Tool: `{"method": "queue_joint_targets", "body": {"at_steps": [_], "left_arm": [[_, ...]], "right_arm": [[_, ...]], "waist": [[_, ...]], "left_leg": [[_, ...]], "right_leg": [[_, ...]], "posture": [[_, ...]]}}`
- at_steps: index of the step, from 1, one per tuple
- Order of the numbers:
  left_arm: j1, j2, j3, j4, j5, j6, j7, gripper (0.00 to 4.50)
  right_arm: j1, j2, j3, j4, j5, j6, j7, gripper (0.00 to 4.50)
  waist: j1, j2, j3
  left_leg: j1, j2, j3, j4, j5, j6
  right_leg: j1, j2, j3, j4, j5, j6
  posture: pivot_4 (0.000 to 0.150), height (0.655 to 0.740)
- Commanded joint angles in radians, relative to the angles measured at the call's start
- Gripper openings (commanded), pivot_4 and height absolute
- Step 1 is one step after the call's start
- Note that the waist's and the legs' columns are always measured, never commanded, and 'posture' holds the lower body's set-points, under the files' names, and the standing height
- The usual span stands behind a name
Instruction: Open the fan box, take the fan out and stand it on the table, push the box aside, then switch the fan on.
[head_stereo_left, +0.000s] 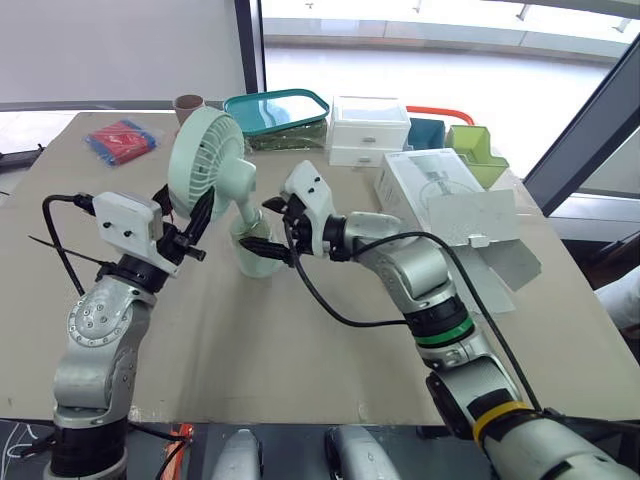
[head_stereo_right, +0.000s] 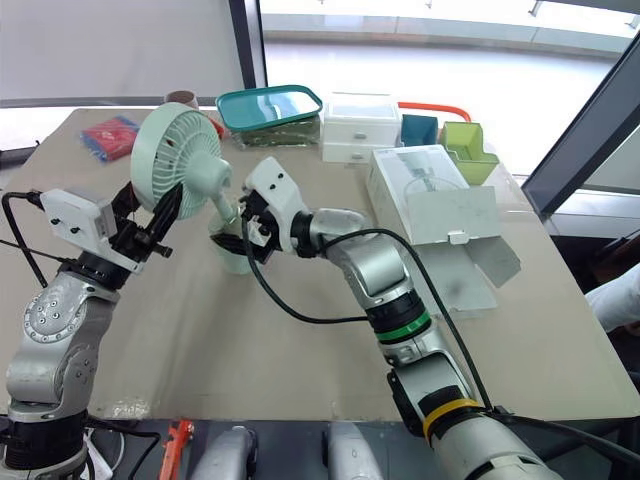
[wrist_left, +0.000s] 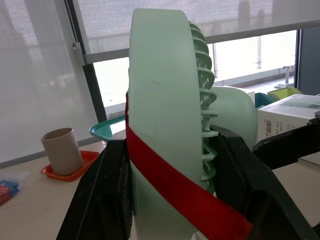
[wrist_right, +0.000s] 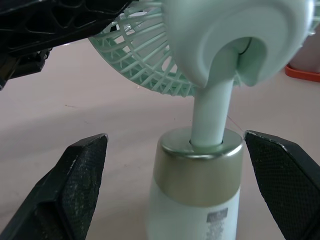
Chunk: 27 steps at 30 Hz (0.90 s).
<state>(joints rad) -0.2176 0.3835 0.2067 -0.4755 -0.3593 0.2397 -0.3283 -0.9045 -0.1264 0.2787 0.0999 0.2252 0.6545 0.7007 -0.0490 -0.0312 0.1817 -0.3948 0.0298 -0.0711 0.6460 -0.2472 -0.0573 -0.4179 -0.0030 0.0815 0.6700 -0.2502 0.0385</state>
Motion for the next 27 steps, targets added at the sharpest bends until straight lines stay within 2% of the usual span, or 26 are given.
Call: {"method": "queue_joint_targets", "body": {"at_steps": [1,12,17,26,27], "left_arm": [[-0.043,0.026,0.034,-0.025,-0.015,-0.025,-0.014,1.66],[-0.057,0.026,0.029,-0.006,-0.017,-0.041,-0.022,1.66],[-0.029,0.021,0.034,-0.014,-0.016,-0.048,-0.031,1.66],[-0.03,0.025,0.033,-0.009,-0.015,-0.047,-0.033,1.66],[-0.031,0.026,0.033,-0.008,-0.015,-0.047,-0.033,1.66]], "right_arm": [[-0.056,0.032,-0.011,0.037,-0.013,-0.024,-0.026,4.5],[-0.122,0.068,-0.049,0.174,-0.037,-0.057,-0.077,4.5],[-0.135,0.065,-0.06,0.207,-0.04,-0.069,-0.079,3.12],[-0.121,0.066,-0.048,0.185,-0.045,-0.085,-0.051,3.12],[-0.119,0.066,-0.047,0.182,-0.045,-0.087,-0.049,2.68]], "waist": [[0.0,0.0,0.0],[0.0,0.0,0.0],[0.0,0.0,0.0],[0.0,0.0,0.0],[0.0,0.0,0.0]], "left_leg": [[0.0,0.0,0.0,0.0,0.0,0.0],[-0.001,0.0,0.0,0.0,0.0,0.0],[-0.001,0.0,0.0,0.0,0.0,0.0],[-0.003,0.0,0.0,0.0,0.0,0.0],[-0.003,0.0,0.0,0.0,0.0,0.0]], "right_leg": [[0.0,0.0,0.0,0.0,0.0,0.0],[-0.001,0.0,0.0,0.001,0.0,0.0],[-0.002,0.0,0.0,0.001,0.0,0.0],[-0.004,0.0,-0.001,0.002,0.0,0.0],[-0.005,0.0,-0.001,0.002,0.0,0.0]], "posture": [[0.15,0.74],[0.15,0.74],[0.15,0.74],[0.15,0.74],[0.15,0.74]]}}
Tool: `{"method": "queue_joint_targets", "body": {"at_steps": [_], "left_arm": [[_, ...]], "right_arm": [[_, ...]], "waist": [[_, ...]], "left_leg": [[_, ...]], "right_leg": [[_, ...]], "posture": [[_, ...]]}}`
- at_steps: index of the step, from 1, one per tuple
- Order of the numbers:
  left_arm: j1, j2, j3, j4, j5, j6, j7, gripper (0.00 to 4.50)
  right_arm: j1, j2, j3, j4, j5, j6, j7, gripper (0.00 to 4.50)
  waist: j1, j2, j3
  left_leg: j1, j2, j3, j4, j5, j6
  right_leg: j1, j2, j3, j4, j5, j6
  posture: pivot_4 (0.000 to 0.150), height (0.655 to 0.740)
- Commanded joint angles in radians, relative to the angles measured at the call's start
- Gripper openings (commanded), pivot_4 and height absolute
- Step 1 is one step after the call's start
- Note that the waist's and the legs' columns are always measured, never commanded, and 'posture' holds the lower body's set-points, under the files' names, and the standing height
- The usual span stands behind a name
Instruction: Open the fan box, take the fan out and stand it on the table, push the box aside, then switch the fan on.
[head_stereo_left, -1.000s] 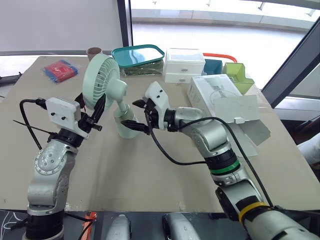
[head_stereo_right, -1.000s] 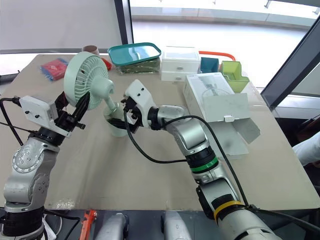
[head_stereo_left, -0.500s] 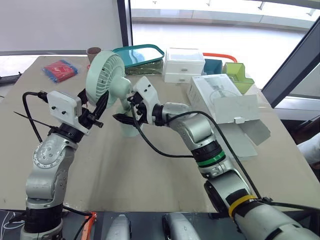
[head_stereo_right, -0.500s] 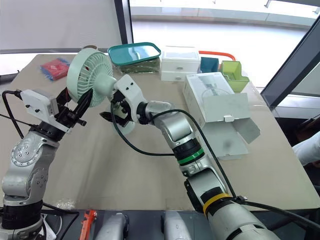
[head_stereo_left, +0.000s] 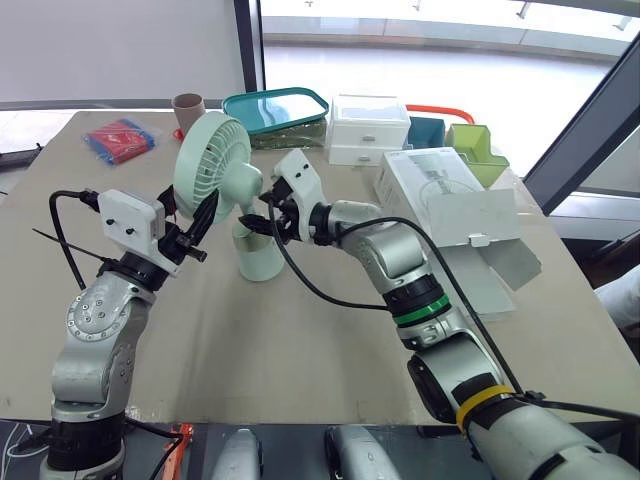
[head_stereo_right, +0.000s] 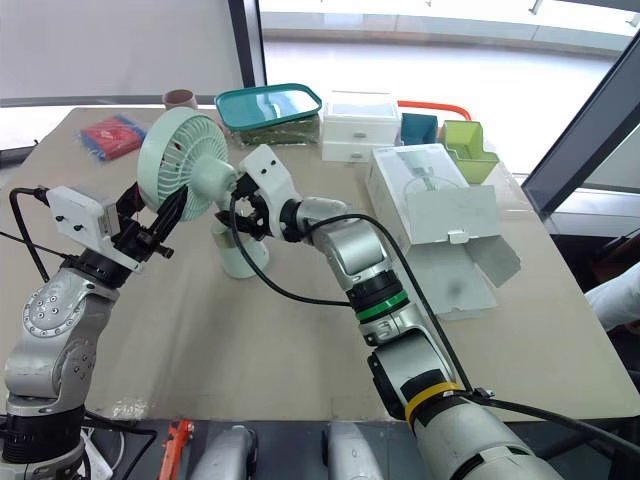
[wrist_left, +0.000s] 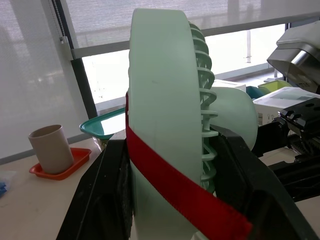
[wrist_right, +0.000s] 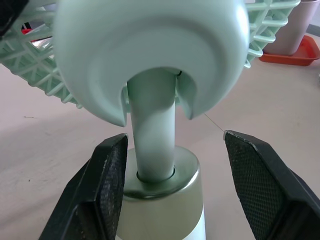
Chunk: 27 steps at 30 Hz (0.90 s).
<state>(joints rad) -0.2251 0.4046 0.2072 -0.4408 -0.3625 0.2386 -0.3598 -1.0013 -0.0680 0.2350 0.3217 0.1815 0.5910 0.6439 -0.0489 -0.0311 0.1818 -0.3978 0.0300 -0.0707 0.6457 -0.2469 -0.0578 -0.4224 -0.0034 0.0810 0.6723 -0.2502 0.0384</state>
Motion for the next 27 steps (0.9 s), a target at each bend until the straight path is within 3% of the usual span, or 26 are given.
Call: {"method": "queue_joint_targets", "body": {"at_steps": [1,3,5,18,21,27], "left_arm": [[-0.025,0.005,0.033,-0.041,-0.013,-0.046,-0.003,1.66],[-0.025,0.005,0.033,-0.042,-0.014,-0.045,-0.003,1.66],[-0.025,0.005,0.031,-0.04,-0.013,-0.049,-0.006,1.66],[-0.047,-0.007,0.001,-0.043,0.004,-0.049,0.001,1.66],[-0.044,-0.012,0.002,-0.044,0.004,-0.049,0.001,1.66],[-0.033,-0.005,0.005,-0.052,-0.037,-0.035,-0.043,1.66]], "right_arm": [[-0.02,0.008,-0.002,-0.043,-0.001,-0.023,0.011,2.31],[-0.017,0.007,-0.001,-0.049,-0.001,-0.022,0.016,1.75],[-0.01,0.003,0.009,-0.059,-0.003,-0.022,0.029,0.89],[0.015,-0.006,0.038,-0.09,-0.017,-0.019,0.065,0.89],[0.015,-0.007,0.038,-0.09,-0.019,-0.018,0.069,0.43],[0.013,-0.001,0.03,-0.081,-0.02,-0.014,0.062,0.4]], "waist": [[0.0,0.0,0.0],[0.0,0.0,0.0],[0.0,0.0,0.0],[0.0,0.0,0.0],[0.0,0.0,0.0],[0.0,0.0,0.0]], "left_leg": [[0.0,0.0,0.0,0.0,0.0,0.0],[0.0,0.0,0.0,0.0,0.0,0.0],[0.0,0.0,0.0,0.0,0.0,0.0],[-0.001,0.0,0.0,0.0,0.0,0.0],[-0.001,0.0,0.0,0.0,0.0,0.0],[-0.001,0.0,0.0,0.0,0.0,0.0]], "right_leg": [[0.0,0.0,0.0,0.0,0.0,0.0],[0.0,0.0,0.0,0.0,0.0,0.0],[0.0,0.0,0.0,0.0,0.0,0.0],[0.0,0.0,0.0,0.0,0.0,0.0],[-0.001,0.0,0.0,0.0,0.0,0.0],[-0.001,0.0,0.0,0.0,0.0,0.0]], "posture": [[0.15,0.74],[0.15,0.74],[0.15,0.74],[0.15,0.74],[0.15,0.74],[0.15,0.74]]}}
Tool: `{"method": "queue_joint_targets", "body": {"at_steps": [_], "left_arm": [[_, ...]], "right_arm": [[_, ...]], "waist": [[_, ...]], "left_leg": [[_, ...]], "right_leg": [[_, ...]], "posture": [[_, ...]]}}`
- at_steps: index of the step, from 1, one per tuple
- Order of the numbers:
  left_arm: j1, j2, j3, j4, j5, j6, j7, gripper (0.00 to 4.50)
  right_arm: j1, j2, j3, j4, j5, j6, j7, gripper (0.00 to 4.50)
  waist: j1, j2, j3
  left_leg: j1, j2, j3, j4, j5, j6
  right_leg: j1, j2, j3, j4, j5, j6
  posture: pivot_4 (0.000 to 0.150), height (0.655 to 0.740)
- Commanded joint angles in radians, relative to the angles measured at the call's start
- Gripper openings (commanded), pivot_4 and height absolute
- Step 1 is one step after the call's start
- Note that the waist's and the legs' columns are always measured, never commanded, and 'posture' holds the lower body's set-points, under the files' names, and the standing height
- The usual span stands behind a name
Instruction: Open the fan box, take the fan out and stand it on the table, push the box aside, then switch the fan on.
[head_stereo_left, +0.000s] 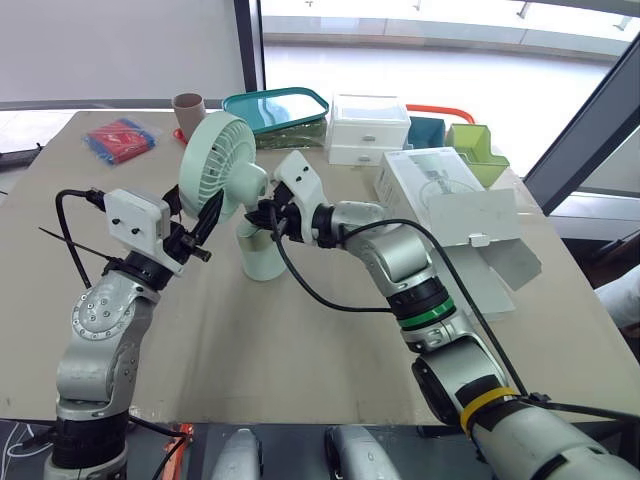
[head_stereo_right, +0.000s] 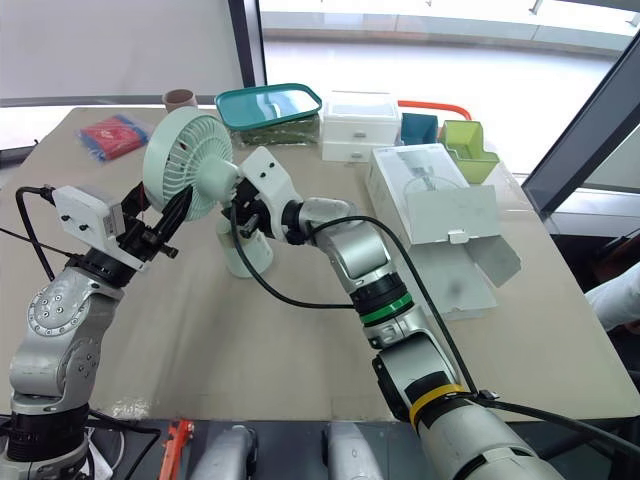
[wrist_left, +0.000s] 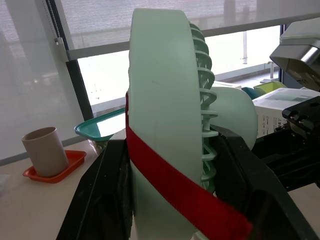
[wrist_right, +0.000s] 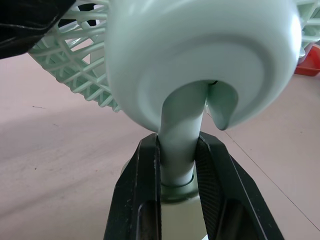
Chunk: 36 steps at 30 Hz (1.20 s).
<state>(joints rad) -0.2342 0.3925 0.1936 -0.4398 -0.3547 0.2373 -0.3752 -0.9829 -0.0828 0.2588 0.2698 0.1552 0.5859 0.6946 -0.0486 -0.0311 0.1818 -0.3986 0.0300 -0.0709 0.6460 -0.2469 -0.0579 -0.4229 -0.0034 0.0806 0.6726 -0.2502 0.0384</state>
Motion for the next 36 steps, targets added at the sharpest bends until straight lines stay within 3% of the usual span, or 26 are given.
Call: {"method": "queue_joint_targets", "body": {"at_steps": [1,3,8,13,18,21,27,30,31,33,36], "left_arm": [[-0.019,0.009,0.023,-0.055,-0.051,-0.03,-0.033,1.66],[-0.006,0.014,0.031,-0.065,-0.088,-0.021,-0.063,2.71],[0.01,0.031,0.043,-0.077,-0.12,-0.001,-0.075,4.36],[0.042,0.042,0.07,-0.094,-0.149,-0.002,-0.085,4.36],[0.05,0.07,0.163,-0.127,-0.304,0.045,-0.112,4.36],[0.037,0.114,0.244,-0.13,-0.478,0.129,-0.101,4.36],[-0.056,0.206,0.353,-0.029,-0.617,0.203,-0.064,4.36],[-0.078,0.265,0.398,0.06,-0.611,0.205,-0.116,4.36],[-0.074,0.283,0.413,0.095,-0.608,0.206,-0.141,3.98],[-0.059,0.305,0.422,0.132,-0.593,0.203,-0.177,3.8],[-0.039,0.318,0.427,0.177,-0.588,0.192,-0.213,2.63]], "right_arm": [[-0.007,0.016,0.004,-0.026,0.007,-0.009,0.01,0.4],[-0.009,0.018,-0.002,-0.022,0.009,-0.008,0.008,0.4],[-0.015,0.025,-0.019,-0.009,0.016,-0.004,0.003,0.4],[-0.024,0.03,-0.041,0.013,0.024,0.001,-0.013,0.4],[-0.042,0.017,-0.078,0.07,0.022,-0.014,-0.034,0.4],[-0.052,0.004,-0.096,0.107,0.017,-0.032,-0.035,0.4],[-0.035,-0.029,-0.12,0.064,0.043,-0.051,0.005,0.4],[0.004,-0.071,-0.137,-0.025,0.075,-0.046,0.049,0.4],[0.025,-0.092,-0.147,-0.067,0.093,-0.035,0.068,0.4],[0.056,-0.122,-0.16,-0.122,0.117,-0.021,0.093,0.4],[0.101,-0.162,-0.171,-0.185,0.141,-0.004,0.117,0.4]], "waist": [[0.0,0.0,0.0],[0.0,0.0,0.0],[0.0,0.0,0.0],[-0.001,0.0,0.0],[-0.001,0.0,0.0],[-0.001,0.0,0.0],[-0.001,0.0,0.0],[0.0,0.0,0.0],[0.001,0.0,0.0],[0.0,0.0,0.0],[0.0,0.001,0.0]], "left_leg": [[0.0,0.0,0.0,0.0,0.0,0.0],[0.0,0.0,0.0,0.0,0.0,0.0],[0.0,0.0,0.0,0.0,0.0,0.0],[0.0,0.0,0.0,0.001,0.0,0.0],[0.0,0.0,0.0,0.002,0.0,0.0],[0.0,0.0,0.0,0.003,0.0,0.0],[0.0,0.0,0.0,0.006,0.0,0.0],[0.0,0.0,-0.001,0.006,0.0,0.0],[0.0,0.0,-0.001,0.007,0.0,0.0],[0.0,0.0,-0.001,0.007,0.0,0.0],[-0.002,0.0,-0.002,0.006,0.0,0.0]], "right_leg": [[0.0,0.0,0.0,0.0,0.0,0.0],[0.0,0.0,0.0,0.0,0.0,0.0],[0.0,0.0,0.0,0.0,0.0,0.0],[0.0,0.0,0.0,0.001,0.0,0.0],[0.0,0.0,0.0,0.002,0.0,0.0],[0.0,0.0,0.0,0.003,0.0,0.0],[0.0,0.0,-0.001,0.005,0.0,0.0],[0.0,0.001,-0.001,0.005,0.0,0.0],[0.001,0.0,-0.001,0.006,0.0,0.0],[0.001,0.001,-0.001,0.006,0.0,0.0],[-0.001,0.001,-0.002,0.005,-0.001,-0.001]], "posture": [[0.15,0.74],[0.15,0.74],[0.15,0.74],[0.15,0.74],[0.15,0.74],[0.15,0.74],[0.15,0.74],[0.15,0.74],[0.15,0.74],[0.15,0.74],[0.15,0.74]]}}
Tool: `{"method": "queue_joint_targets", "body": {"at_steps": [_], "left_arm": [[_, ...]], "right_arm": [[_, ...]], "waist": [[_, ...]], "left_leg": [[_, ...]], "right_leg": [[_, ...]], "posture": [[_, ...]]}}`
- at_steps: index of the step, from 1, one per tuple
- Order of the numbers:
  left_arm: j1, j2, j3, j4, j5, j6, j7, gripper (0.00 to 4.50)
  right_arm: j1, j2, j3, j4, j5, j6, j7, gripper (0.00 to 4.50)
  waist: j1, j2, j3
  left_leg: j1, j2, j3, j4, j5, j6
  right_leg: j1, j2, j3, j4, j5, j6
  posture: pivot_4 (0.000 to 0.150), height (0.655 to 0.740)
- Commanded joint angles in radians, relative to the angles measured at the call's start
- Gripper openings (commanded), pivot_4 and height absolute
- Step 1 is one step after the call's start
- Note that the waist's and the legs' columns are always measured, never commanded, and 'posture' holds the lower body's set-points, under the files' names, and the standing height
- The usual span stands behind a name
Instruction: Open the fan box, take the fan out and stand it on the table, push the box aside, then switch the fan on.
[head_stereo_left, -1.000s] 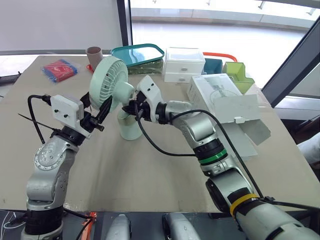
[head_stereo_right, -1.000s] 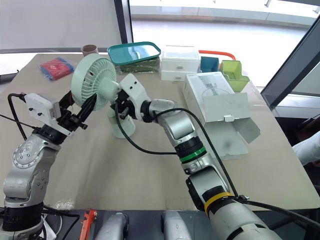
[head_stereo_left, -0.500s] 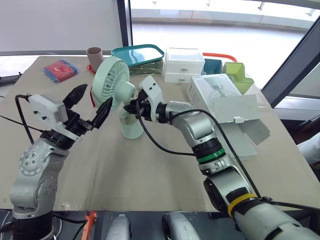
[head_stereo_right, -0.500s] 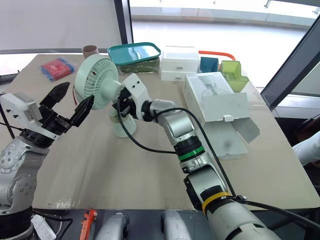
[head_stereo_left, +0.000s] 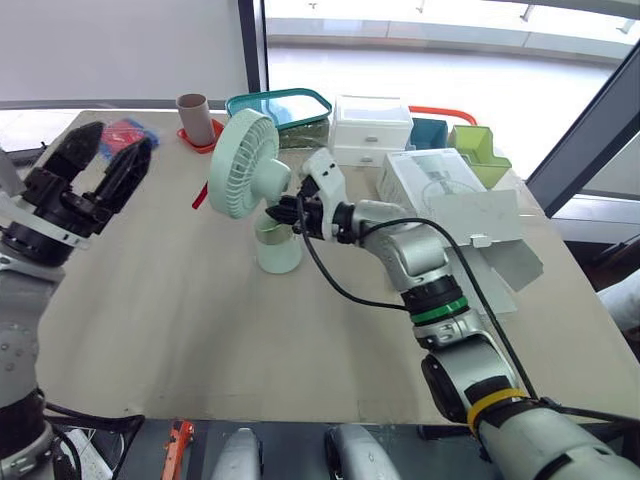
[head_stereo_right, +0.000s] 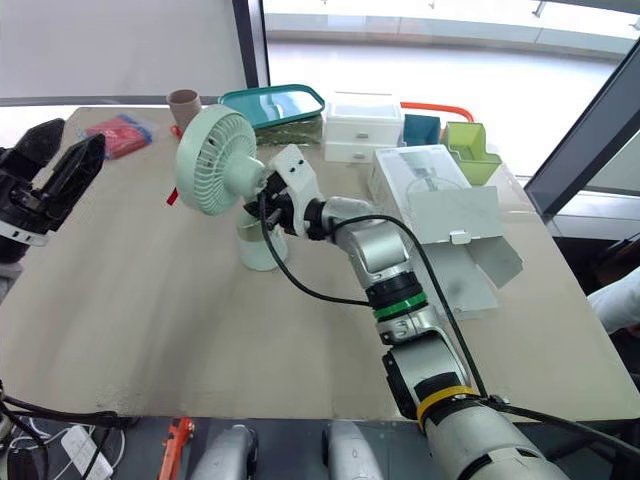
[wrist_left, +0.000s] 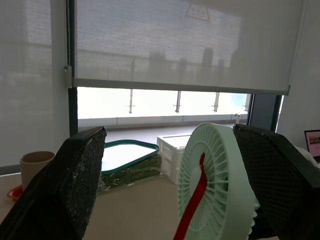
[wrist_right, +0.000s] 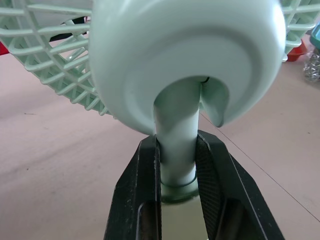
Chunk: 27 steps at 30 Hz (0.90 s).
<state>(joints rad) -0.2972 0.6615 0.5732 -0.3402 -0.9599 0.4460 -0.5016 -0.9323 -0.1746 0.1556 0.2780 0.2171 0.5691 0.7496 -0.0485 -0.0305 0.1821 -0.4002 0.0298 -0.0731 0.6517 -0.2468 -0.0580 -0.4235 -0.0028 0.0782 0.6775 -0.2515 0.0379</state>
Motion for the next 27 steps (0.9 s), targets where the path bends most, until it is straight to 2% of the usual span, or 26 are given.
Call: {"method": "queue_joint_targets", "body": {"at_steps": [1,2,4,6,7,9,13,19,27], "left_arm": [[0.026,0.051,0.049,0.09,0.021,-0.021,-0.095,2.46],[0.028,0.052,0.048,0.103,0.029,-0.024,-0.102,1.98],[0.043,0.046,0.047,0.119,0.027,-0.023,-0.125,1.32],[0.083,0.051,0.028,0.123,0.036,-0.019,-0.183,1.05],[0.119,0.061,0.008,0.118,0.04,-0.006,-0.23,0.48],[0.184,0.079,-0.026,0.108,0.04,0.022,-0.316,0.13],[0.252,0.097,-0.066,0.105,0.056,0.035,-0.402,0.13],[0.305,0.065,-0.14,0.069,0.092,0.012,-0.465,0.13],[0.329,0.008,-0.301,0.068,0.221,-0.078,-0.515,0.13]], "right_arm": [[0.061,-0.079,-0.07,-0.208,0.084,0.016,0.065,0.4],[0.071,-0.086,-0.076,-0.224,0.095,0.027,0.067,0.4],[0.094,-0.1,-0.096,-0.267,0.123,0.061,0.068,0.4],[0.123,-0.107,-0.114,-0.323,0.162,0.094,0.075,0.4],[0.145,-0.112,-0.12,-0.37,0.195,0.115,0.09,0.4],[0.187,-0.125,-0.124,-0.46,0.259,0.151,0.123,0.4],[0.244,-0.158,-0.118,-0.562,0.316,0.183,0.151,0.4],[0.338,-0.194,-0.074,-0.644,0.324,0.166,0.17,0.4],[0.386,-0.185,0.008,-0.602,0.264,0.096,0.155,0.4]], "waist": [[0.0,0.0,0.0],[-0.001,0.0,0.0],[0.0,0.0,0.0],[-0.001,0.0,0.0],[-0.004,0.0,0.0],[-0.008,0.0,0.0],[-0.008,0.001,0.0],[-0.008,0.001,0.0],[-0.008,0.001,0.001]], "left_leg": [[0.0,0.0,0.0,0.0,0.0,0.0],[-0.001,0.0,0.0,0.0,0.0,0.0],[-0.001,0.0,0.0,0.0,0.0,0.0],[-0.001,0.0,0.0,0.0,0.0,0.0],[-0.001,0.0,0.0,0.0,0.0,0.0],[-0.001,0.001,0.0,0.0,0.0,0.0],[-0.001,0.001,0.0,-0.001,0.0,0.0],[-0.001,0.001,0.0,-0.001,0.0,0.0],[0.0,0.001,0.0,-0.001,0.0,0.0]], "right_leg": [[0.0,0.0,0.0,0.0,0.0,0.0],[0.0,0.0,0.0,0.0,0.0,0.0],[-0.001,0.0,0.0,0.0,0.0,0.0],[-0.001,0.0,0.0,0.0,0.0,0.0],[-0.001,0.0,0.0,0.0,0.0,0.0],[-0.001,0.001,0.0,0.001,0.0,-0.001],[-0.002,0.0,0.0,0.0,-0.001,-0.001],[-0.001,0.0,-0.001,0.001,-0.001,-0.001],[-0.001,0.001,0.0,0.001,-0.001,-0.001]], "posture": [[0.15,0.74],[0.15,0.74],[0.15,0.74],[0.15,0.74],[0.15,0.74],[0.15,0.74],[0.15,0.74],[0.15,0.74],[0.15,0.74]]}}
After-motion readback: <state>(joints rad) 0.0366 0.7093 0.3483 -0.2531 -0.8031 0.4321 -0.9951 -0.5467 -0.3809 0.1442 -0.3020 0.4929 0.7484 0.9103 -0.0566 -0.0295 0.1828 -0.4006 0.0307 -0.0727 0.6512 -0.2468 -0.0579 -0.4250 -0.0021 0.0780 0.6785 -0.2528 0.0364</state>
